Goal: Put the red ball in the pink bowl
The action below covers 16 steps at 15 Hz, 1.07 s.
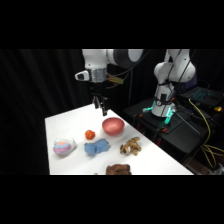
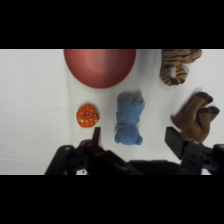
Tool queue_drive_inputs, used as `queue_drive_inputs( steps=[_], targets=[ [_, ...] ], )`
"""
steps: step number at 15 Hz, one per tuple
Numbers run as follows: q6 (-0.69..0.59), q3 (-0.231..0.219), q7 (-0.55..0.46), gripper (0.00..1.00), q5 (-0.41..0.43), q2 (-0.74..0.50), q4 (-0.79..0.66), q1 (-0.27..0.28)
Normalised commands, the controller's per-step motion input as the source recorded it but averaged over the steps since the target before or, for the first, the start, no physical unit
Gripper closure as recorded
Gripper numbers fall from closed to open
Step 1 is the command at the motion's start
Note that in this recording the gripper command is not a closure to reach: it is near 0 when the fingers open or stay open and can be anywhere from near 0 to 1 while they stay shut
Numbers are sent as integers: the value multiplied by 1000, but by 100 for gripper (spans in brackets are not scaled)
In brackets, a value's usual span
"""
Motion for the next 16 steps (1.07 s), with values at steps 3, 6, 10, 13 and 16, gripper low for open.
queue_drive_inputs(
  steps=[3,6,10,13,16],
  targets=[
    [15,22,-35,0,28,40,29,-18],
    [101,25,-158,0,122,212,143,-33],
    [139,-3,-303,0,167,428,364,-106],
    [47,-5,-390,0,229,510,505,-181],
    [-73,26,-349,0,223,481,517,-183]
  ],
)
